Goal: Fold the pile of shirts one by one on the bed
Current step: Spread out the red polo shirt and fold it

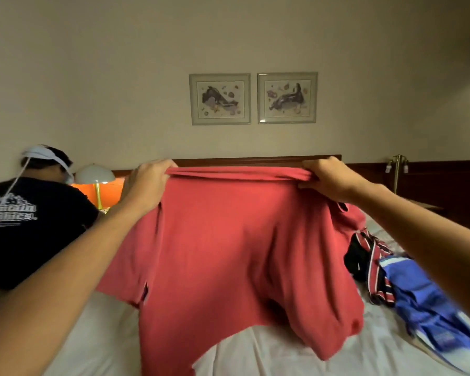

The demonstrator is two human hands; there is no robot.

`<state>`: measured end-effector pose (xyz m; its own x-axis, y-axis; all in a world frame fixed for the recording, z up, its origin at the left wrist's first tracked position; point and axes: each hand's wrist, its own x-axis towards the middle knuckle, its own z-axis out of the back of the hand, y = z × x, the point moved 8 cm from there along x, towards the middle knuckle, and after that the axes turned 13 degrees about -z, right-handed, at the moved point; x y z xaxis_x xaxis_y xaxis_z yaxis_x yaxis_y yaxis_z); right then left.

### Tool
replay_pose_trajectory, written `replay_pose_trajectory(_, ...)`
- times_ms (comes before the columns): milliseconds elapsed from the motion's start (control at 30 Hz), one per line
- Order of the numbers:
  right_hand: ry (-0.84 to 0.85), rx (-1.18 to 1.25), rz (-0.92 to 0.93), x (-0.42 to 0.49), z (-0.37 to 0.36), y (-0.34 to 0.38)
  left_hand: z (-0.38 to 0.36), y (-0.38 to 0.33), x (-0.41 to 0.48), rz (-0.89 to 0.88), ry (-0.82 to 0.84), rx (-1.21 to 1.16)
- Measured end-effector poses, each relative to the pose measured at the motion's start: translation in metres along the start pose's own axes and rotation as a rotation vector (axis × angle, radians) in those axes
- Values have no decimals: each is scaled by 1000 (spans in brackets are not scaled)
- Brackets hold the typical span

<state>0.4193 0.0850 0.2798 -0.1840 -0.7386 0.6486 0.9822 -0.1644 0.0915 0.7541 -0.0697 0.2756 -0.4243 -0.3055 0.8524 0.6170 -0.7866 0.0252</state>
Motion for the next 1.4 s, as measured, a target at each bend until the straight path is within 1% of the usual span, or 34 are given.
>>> replay_pose_trajectory(133,-17,114,-35,-5,24,-5,18,34,3,113,-56,8)
replay_pose_trajectory(233,-79,64,-35,-5,37,-7,28,47,0,186,-92,37)
replay_pose_trajectory(300,-139,83,-68,-5,48,-15,36,52,-3,228,-107,38)
replay_pose_trajectory(367,-145,122,-103,-7,52,-24,42,50,-8,240,-100,64)
replay_pose_trajectory(467,-112,165,-148,-16,42,-32,46,36,-19,174,-120,92)
replay_pose_trajectory(600,-101,257,-243,-24,25,-49,44,24,-35,40,-130,38)
replay_pose_trajectory(700,-120,424,-313,-25,8,-50,32,26,-42,-10,-122,-38)
replay_pose_trajectory(800,-179,654,-329,-18,-8,-38,8,32,-37,-5,-117,-213)
replay_pose_trajectory(867,-179,633,-258,-6,-21,-29,-15,43,-34,28,-92,-337)
replay_pose_trajectory(900,-132,581,-201,1,-34,-26,-31,52,-34,46,-51,-386)
replay_pose_trajectory(967,47,481,-110,17,-76,-27,-74,72,-40,68,98,-439)
replay_pose_trajectory(1033,226,363,-109,37,-135,-44,-129,91,-48,96,260,-475)
replay_pose_trajectory(1067,264,307,-150,51,-166,-56,-159,100,-49,106,321,-469)
replay_pose_trajectory(1100,262,271,-218,67,-195,-71,-191,112,-48,115,353,-471)
replay_pose_trajectory(1167,185,213,-423,100,-247,-103,-258,141,-37,179,364,-404)
replay_pose_trajectory(1200,159,215,-533,114,-271,-116,-289,158,-30,246,371,-329)
replay_pose_trajectory(1267,210,254,-697,130,-321,-132,-347,183,-29,365,473,-165)
replay_pose_trajectory(1300,264,237,-733,130,-345,-134,-372,187,-35,375,537,-107)
replay_pose_trajectory(1333,321,188,-723,124,-368,-131,-393,183,-45,354,598,-96)
replay_pose_trajectory(1367,374,135,-661,113,-388,-124,-410,175,-60,320,641,-144)
replay_pose_trajectory(1400,422,115,-567,99,-405,-115,-423,166,-79,295,686,-243)
